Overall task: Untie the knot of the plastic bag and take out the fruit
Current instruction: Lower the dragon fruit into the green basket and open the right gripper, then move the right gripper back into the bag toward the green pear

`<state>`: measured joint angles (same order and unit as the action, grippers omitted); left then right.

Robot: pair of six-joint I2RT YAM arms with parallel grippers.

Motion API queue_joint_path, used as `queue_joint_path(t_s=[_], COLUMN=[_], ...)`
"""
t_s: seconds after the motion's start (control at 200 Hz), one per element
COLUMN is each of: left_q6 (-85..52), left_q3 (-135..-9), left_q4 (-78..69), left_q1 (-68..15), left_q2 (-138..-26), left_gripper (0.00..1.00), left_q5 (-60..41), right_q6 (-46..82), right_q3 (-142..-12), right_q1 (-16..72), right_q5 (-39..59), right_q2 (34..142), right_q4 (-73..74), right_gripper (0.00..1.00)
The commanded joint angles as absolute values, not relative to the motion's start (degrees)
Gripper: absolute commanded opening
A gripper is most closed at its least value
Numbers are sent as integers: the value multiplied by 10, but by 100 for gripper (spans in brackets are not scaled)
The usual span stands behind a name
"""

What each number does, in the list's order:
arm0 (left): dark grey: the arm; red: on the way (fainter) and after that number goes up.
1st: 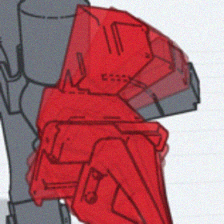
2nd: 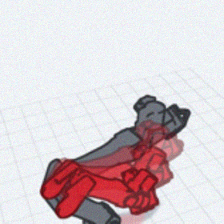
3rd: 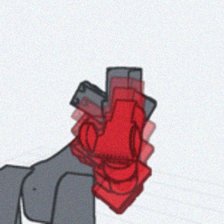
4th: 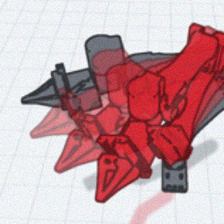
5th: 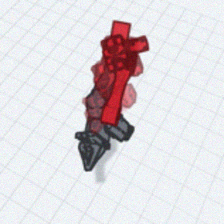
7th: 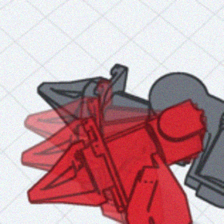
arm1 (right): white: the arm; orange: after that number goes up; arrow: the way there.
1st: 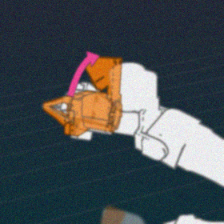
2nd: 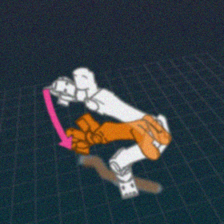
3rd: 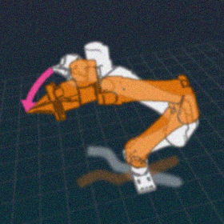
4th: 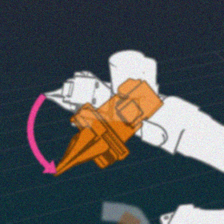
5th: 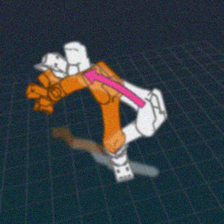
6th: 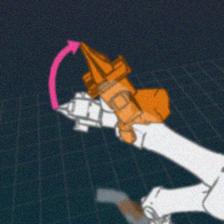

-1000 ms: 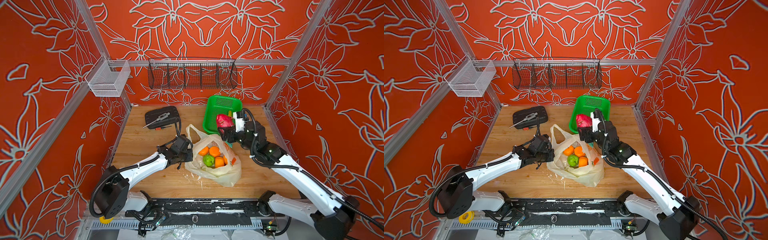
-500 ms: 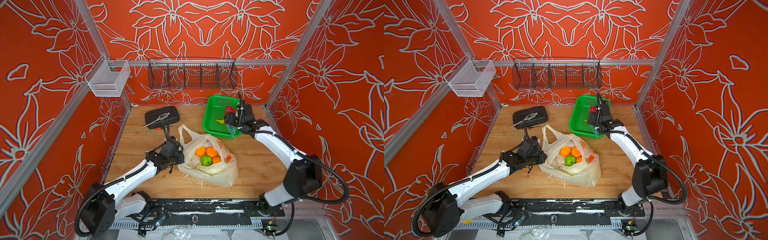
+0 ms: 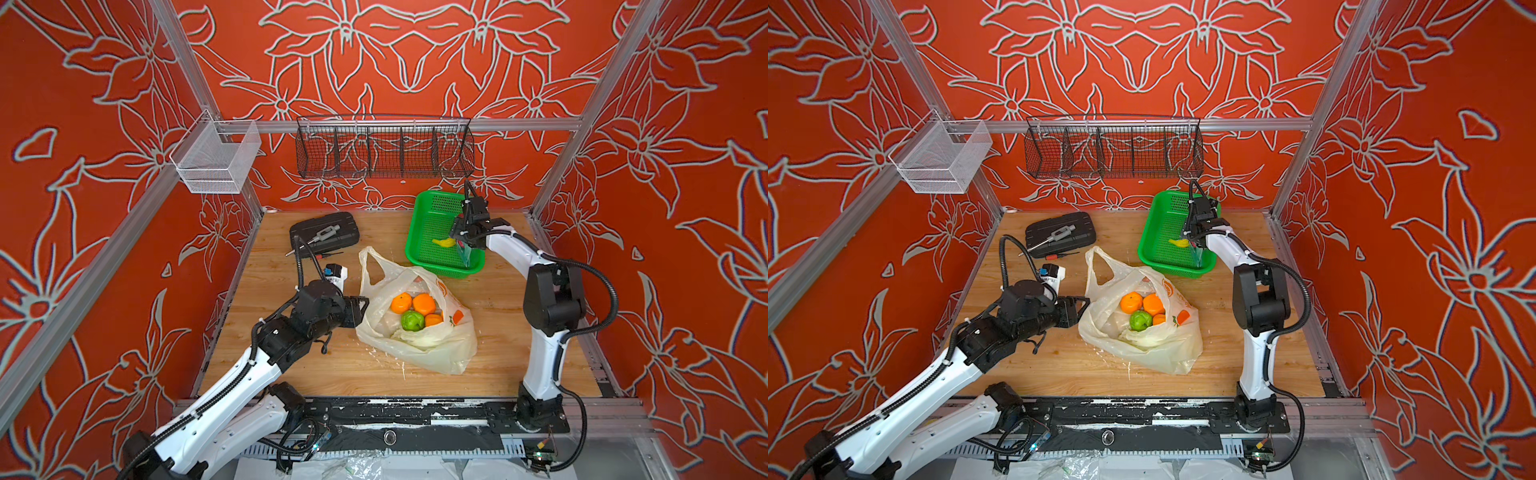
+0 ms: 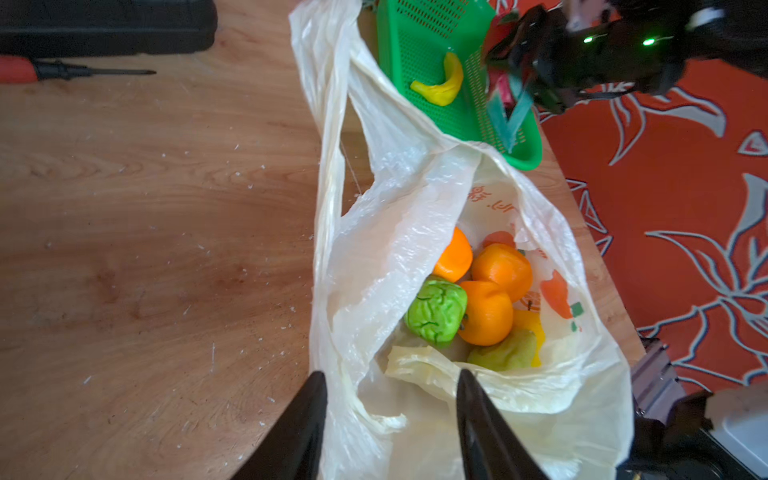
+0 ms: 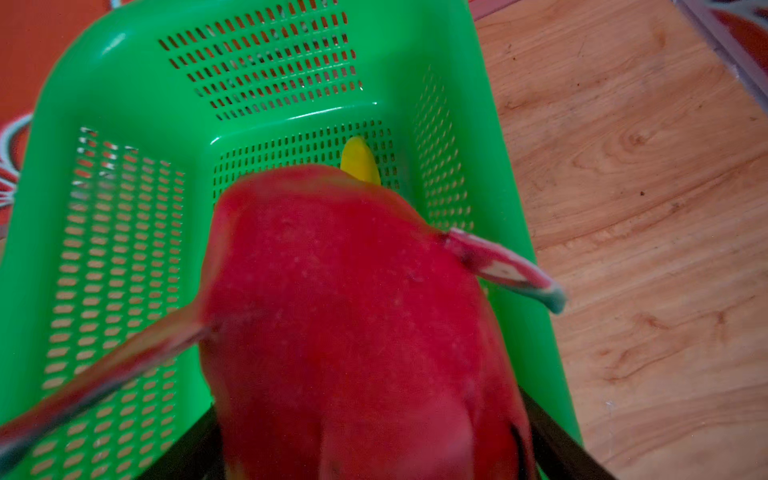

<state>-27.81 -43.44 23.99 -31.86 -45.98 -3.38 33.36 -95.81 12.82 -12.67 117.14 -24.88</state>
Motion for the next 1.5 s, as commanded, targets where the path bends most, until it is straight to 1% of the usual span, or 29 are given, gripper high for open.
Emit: queue_joint_path(t_s=[0.0, 0.035, 0.105, 0.145, 0.15, 0.245, 0.255, 0.295, 0.345, 0.41, 0.565, 0.651, 0.686, 0.741, 0.836, 0.891, 1.031, 1.101, 1.176, 1.266, 1.331, 1.386, 1.496], left_q6=[-253, -253, -237, -224, -222, -186, -184, -176, -169, -163, -154, -134, -125, -109, -77, -64, -48, -50, -56, -60, -65, -69, -74], left_q3=[-465, -474, -486, -490, -491, -498, -499, -508, -520, -533, -563, -579, -583, -592, -604, -605, -609, -613, -612, -613, -612, -609, -610], left_q4=[256, 256, 250, 245, 244, 232, 231, 232, 235, 232, 255, 274, 279, 297, 312, 313, 315, 315, 310, 305, 303, 297, 290], left_q1=[-317, -317, -320, -327, -328, -341, -342, -345, -348, -357, -368, -367, -367, -367, -367, -367, -367, -367, -368, -367, -367, -367, -365], left_q2=[-456, -461, -474, -481, -482, -505, -508, -523, -544, -575, -642, -669, -680, -697, -722, -733, -768, -788, -803, -814, -817, -817, -822], left_gripper=[52, 53, 53, 53, 53, 53, 53, 53, 52, 51, 51, 51, 52, 53, 54, 57, 60, 60, 60, 60, 57, 55, 49], left_q5=[-69, -81, -112, -120, -120, -117, -117, -116, -116, -112, -59, -42, -32, -14, -15, -18, -17, -15, -11, -13, -16, -21, -26], right_q6=[355, 357, 356, 355, 354, 353, 352, 349, 346, 338, 327, 304, 291, 279, 273, 275, 254, 263, 287, 281, 280, 277, 262], right_q3=[-993, -997, -1006, -1008, -1008, -999, -998, -991, -985, -977, -951, -924, -902, -869, -810, -780, -732, -700, -656, -626, -613, -598, -601], right_q1=[128, 128, 128, 128, 129, 129, 129, 129, 129, 129, 130, 134, 140, 154, 185, 213, 305, 344, 386, 425, 450, 467, 491], right_q5=[-158, -157, -144, -136, -135, -124, -123, -118, -111, -101, -71, -7, 33, 70, 124, 136, 140, 134, 100, 91, 81, 95, 95], right_q2=[1197, 1204, 1217, 1219, 1218, 1200, 1198, 1185, 1168, 1139, 1054, 999, 970, 926, 857, 820, 759, 737, 714, 701, 700, 707, 735], right_q4=[-268, -270, -277, -281, -281, -279, -279, -276, -276, -275, -275, -264, -251, -235, -217, -214, -221, -224, -225, -239, -252, -253, -303], right_gripper=[43, 45, 55, 62, 65, 82, 83, 92, 95, 97, 97, 97, 96, 94, 90, 88, 83, 76, 65, 60, 58, 56, 53])
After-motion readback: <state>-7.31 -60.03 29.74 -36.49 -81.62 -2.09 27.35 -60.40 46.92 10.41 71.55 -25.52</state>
